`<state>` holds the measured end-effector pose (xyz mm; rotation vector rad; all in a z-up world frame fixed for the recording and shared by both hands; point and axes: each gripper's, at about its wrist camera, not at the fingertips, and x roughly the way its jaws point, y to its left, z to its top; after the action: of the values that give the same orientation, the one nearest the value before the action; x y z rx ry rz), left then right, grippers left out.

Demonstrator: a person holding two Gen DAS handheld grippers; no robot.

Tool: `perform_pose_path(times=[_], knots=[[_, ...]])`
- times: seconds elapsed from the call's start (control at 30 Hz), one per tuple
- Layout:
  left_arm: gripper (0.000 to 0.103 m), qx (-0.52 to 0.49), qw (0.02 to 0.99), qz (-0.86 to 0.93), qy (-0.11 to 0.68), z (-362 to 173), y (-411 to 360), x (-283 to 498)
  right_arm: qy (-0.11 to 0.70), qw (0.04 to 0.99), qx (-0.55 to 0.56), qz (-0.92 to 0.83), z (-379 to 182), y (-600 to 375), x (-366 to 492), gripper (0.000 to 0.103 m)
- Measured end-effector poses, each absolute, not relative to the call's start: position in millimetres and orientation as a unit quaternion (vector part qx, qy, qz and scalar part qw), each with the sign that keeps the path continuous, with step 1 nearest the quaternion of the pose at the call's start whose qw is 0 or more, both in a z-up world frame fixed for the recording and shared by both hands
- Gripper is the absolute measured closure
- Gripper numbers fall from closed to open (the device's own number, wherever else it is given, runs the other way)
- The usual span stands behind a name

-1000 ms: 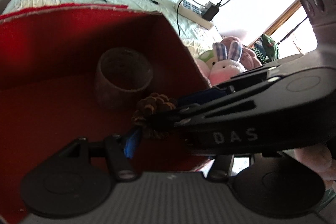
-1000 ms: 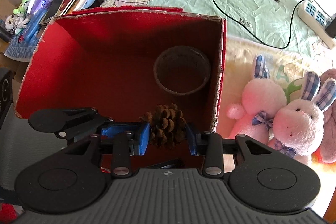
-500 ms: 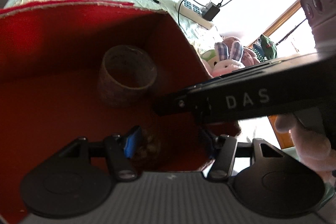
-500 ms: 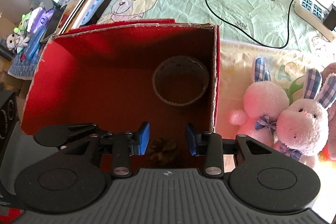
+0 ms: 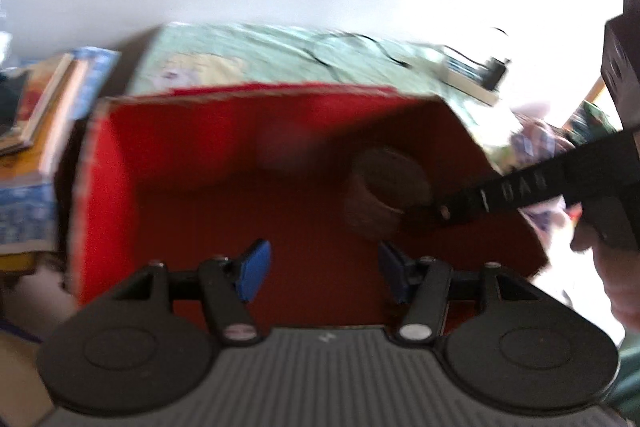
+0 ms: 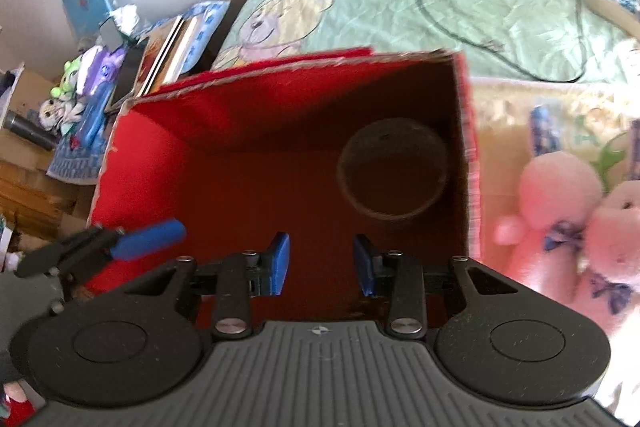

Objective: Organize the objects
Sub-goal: 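Lower the pine cone into the box and open the right tool, then move the right tool out of the box toward the orange gourd toy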

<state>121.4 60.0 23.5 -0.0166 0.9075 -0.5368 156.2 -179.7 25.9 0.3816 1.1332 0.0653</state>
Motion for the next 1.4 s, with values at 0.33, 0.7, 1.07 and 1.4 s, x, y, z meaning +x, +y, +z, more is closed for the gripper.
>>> perform_pose_path(times=[0.33,0.7,1.07,1.4], knots=[[0.042,0.011,0.883,-0.201,0.424,19.4,82.1,125.9,0.616,0.776,0.126,0.047,-14.5,-139.1,172.3,0.065],[0.042,-0.013,0.87,-0.234,0.434,3.1,69.7,126.9,0.647,0.762,0.038,0.004,-28.9,-128.0,165.4,0.07],[0.042,-0.037,0.875,-0.25,0.413,27.6,64.1,109.1,0.522,0.841,0.141,0.027,3.7,-140.3,122.9,0.069],[0.042,-0.035,0.893,-0.235,0.382,56.9,49.3,67.1,0.4,0.897,0.181,0.057,16.7,-148.7,50.2,0.069]])
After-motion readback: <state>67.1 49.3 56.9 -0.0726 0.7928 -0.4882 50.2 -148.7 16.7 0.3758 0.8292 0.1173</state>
